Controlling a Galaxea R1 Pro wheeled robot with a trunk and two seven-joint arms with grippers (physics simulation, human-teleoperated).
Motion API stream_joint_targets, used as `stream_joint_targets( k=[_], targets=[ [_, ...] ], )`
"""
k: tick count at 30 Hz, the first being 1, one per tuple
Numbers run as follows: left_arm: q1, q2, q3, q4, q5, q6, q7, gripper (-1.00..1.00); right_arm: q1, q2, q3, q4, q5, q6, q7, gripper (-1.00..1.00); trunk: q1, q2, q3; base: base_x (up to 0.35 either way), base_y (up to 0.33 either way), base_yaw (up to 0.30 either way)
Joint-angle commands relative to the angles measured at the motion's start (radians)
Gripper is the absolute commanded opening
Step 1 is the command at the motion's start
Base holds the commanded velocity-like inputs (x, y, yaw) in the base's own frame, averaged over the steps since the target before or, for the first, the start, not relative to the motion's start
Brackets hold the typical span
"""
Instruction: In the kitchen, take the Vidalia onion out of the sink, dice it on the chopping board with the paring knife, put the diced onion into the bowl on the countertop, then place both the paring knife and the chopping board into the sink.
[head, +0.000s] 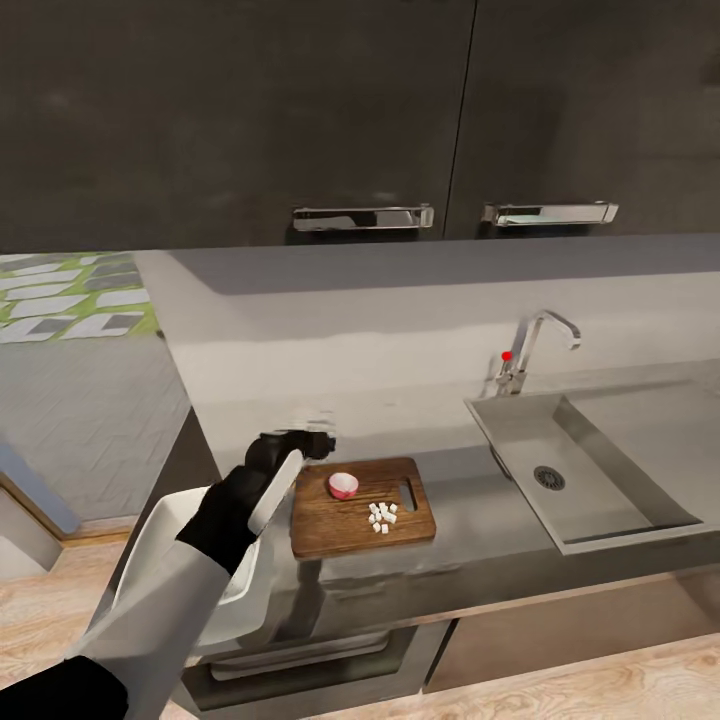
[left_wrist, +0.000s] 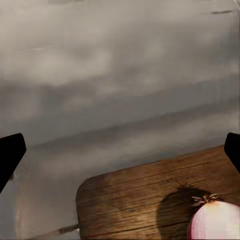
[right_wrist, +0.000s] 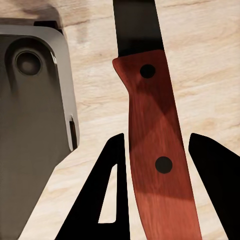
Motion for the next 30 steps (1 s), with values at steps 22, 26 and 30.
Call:
stream_joint_targets(
  k=[22,26,30],
  targets=[
    [0.006,0.116,0.078,-0.256,0.012,0.03,0.013,1.0,-0.002,-0.007,-0.002,0.05,0.002,-0.009,-0.004,-1.0,0.001,-0.002,-0.002,-0.172,0.047,0.0],
    [0.024,0.115,0.077,-0.253,0.012,0.03,0.013,1.0,-0.002,-0.008,-0.001,0.064,0.001,-0.009,-0.006,-1.0,0.001,-0.002,-0.002,-0.338,0.0,0.0],
    [0.039,0.114,0.076,-0.253,0.012,0.029,0.013,1.0,-0.002,-0.009,-0.001,0.066,0.0,-0.009,-0.006,-1.0,0.001,-0.002,-0.002,-0.338,0.0,0.0]
  ],
)
